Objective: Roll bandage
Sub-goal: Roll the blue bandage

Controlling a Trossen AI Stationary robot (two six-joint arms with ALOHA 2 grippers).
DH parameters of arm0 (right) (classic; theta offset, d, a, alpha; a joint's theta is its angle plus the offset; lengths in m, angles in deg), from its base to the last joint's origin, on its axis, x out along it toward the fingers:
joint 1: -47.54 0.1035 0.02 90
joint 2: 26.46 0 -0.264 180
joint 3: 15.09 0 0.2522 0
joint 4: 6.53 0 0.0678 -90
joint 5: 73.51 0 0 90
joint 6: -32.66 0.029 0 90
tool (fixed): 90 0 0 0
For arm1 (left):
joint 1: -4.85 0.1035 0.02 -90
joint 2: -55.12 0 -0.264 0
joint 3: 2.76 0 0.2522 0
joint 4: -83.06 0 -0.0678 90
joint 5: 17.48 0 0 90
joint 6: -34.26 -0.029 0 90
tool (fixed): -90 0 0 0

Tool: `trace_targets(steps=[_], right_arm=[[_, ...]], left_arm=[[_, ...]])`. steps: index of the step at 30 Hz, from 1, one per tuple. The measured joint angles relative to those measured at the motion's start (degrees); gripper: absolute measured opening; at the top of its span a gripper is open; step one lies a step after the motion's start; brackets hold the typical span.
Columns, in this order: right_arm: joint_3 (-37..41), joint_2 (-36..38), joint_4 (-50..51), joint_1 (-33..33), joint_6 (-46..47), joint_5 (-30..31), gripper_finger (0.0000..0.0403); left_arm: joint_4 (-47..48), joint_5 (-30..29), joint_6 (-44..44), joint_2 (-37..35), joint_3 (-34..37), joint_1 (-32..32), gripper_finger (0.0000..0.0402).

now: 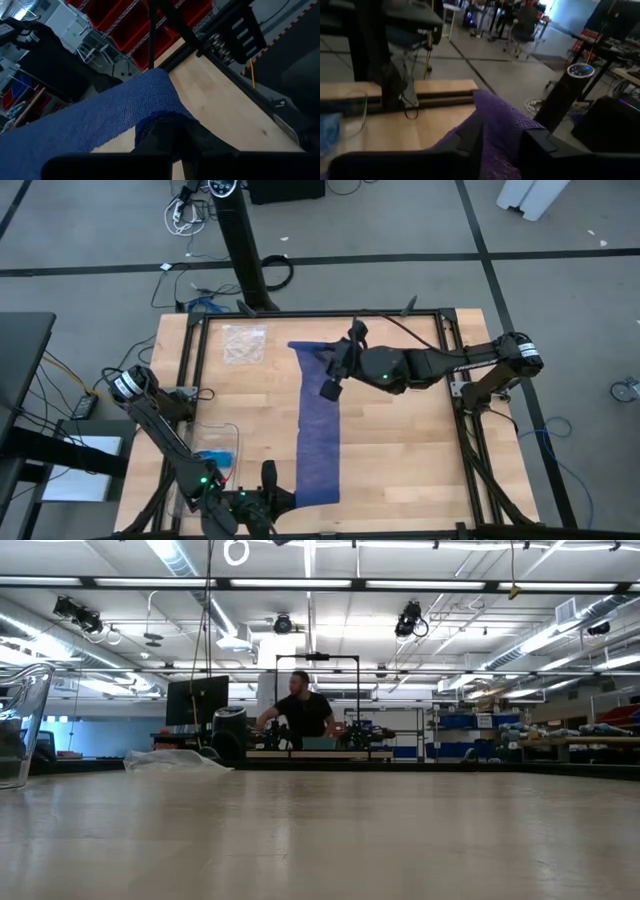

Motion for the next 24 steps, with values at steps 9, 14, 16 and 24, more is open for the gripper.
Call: trace_targets(steps=[9,14,16,24], right_arm=[[0.00,0.00,2.84,-0.05,4.22,-0.57,0.0173],[0.00,0.00,7.12,-0.58,10.48,-1.08,0.0186],[0.00,0.00,9.97,-1.15,14.27,-1.89,0.0187],[0.00,0.00,22.24,-4.93,31.51,-11.67,0.0187]], left_arm=[[0.08,0.09,-0.24,0.00,-2.51,0.00,0.0016],[1.02,0.20,-0.29,0.00,-3.62,0.00,0.0016],[2.54,0.19,-0.11,0.00,-4.21,0.00,0.0016],[4.86,-0.42,0.68,0.00,-4.59,0.04,0.0016]])
